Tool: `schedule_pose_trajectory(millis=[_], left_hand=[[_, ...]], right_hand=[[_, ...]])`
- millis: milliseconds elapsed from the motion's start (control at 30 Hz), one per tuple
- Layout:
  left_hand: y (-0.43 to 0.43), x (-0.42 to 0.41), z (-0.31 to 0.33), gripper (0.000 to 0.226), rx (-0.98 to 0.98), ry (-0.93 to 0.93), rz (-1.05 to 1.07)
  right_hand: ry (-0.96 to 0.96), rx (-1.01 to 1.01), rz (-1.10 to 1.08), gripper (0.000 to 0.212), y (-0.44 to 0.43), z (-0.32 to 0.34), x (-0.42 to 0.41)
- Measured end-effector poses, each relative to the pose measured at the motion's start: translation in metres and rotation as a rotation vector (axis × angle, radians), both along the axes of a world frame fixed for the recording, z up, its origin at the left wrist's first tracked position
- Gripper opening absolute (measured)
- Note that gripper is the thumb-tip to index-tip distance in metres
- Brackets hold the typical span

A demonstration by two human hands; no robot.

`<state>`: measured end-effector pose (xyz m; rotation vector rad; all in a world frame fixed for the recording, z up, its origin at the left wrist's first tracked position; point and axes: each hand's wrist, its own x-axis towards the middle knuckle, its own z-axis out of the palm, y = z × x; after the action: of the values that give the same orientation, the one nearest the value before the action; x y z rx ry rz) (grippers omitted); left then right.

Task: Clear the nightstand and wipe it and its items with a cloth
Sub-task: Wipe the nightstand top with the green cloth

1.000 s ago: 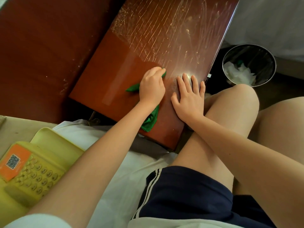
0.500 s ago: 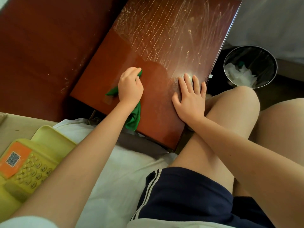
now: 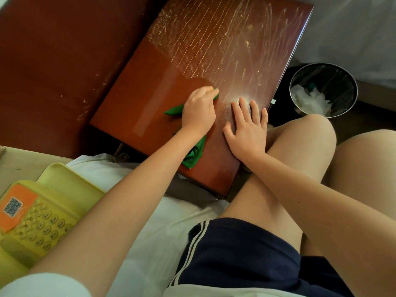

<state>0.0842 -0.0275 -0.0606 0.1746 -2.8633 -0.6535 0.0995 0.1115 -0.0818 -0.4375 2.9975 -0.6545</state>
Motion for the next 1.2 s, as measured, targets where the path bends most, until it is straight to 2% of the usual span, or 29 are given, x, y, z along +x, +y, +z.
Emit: schedule_pose_trajectory(millis=[167,267,367,600,700,900,1200], left_hand=[[-0.014,0.043,-0.004,0.035,-0.023,0.031,-0.240],[-0.036,0.054,-0.004,0.035,-0.047,0.003,-0.278],[-0.054,0.047,-0.004,0.035,-0.052,0.011,-0.192],[-0.051,-0.005,-0.001,0.038,-0.010,0.004,0.223],[-0.039,-0.021,0.000,0.041,-0.037,-0.025,0.258],[-0.025,-0.026,0.003,0.041,-0.064,-0.043,0.151],[0.001,0.026,-0.002,0.035,-0.033,0.049,-0.237]], right_hand=[[-0.004,-0.001,0.005,0.061,0.000,0.000,0.001],[-0.006,-0.016,0.002,0.061,0.000,0.000,0.000],[-0.006,-0.010,0.002,0.061,0.000,-0.001,0.000],[0.006,-0.027,-0.001,0.058,0.000,0.000,0.000],[0.000,-0.016,-0.002,0.059,0.000,0.000,0.000],[-0.004,-0.033,-0.003,0.058,0.000,0.001,0.000],[0.017,-0.020,-0.011,0.063,0.000,-0.001,-0.001]])
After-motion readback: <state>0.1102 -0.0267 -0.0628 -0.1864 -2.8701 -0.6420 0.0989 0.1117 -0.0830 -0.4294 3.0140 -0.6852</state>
